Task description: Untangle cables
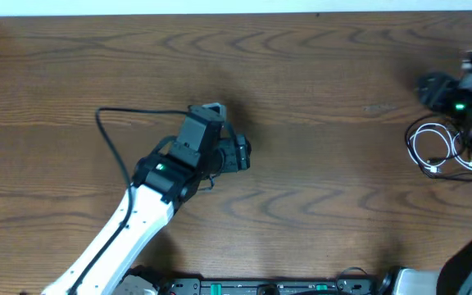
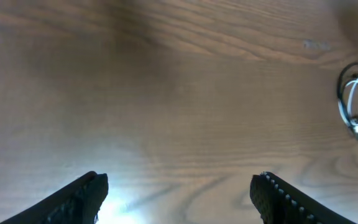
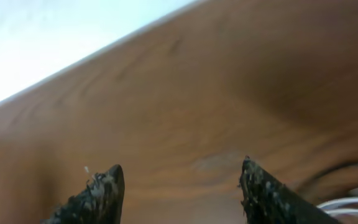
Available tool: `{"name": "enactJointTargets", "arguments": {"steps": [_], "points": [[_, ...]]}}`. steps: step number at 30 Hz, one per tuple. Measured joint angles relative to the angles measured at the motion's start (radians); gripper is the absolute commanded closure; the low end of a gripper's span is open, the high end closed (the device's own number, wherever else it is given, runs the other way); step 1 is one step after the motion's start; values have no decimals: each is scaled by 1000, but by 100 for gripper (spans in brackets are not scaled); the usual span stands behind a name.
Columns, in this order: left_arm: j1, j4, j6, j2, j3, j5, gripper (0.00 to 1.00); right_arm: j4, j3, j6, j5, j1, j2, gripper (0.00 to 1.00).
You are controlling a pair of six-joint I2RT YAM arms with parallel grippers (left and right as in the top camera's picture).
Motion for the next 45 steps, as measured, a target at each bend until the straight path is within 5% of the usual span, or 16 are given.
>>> {"name": "enactJointTargets", "arguments": {"steps": [8,13,20,27,33,43,45], "points": [[77,-138,82,158,0,-19,16,-166,0,-40,3,214,119,35],[251,-292,90,158,2,-34,12,-351,1,-86,76,292,122,1],[448,-539,98,128,3,-49,12,-594,2,-97,180,303,122,1],[464,-591,109,54,-3,-49,12,-683,2,-97,272,328,122,1],[463,-584,116,-129,-61,-49,12,-565,-82,-95,334,417,47,1],[434,-517,133,-584,-209,-44,12,-279,-380,-80,372,536,-460,1],[433,-516,112,-668,-212,-41,1,-271,-431,-63,398,536,-586,1]]}}
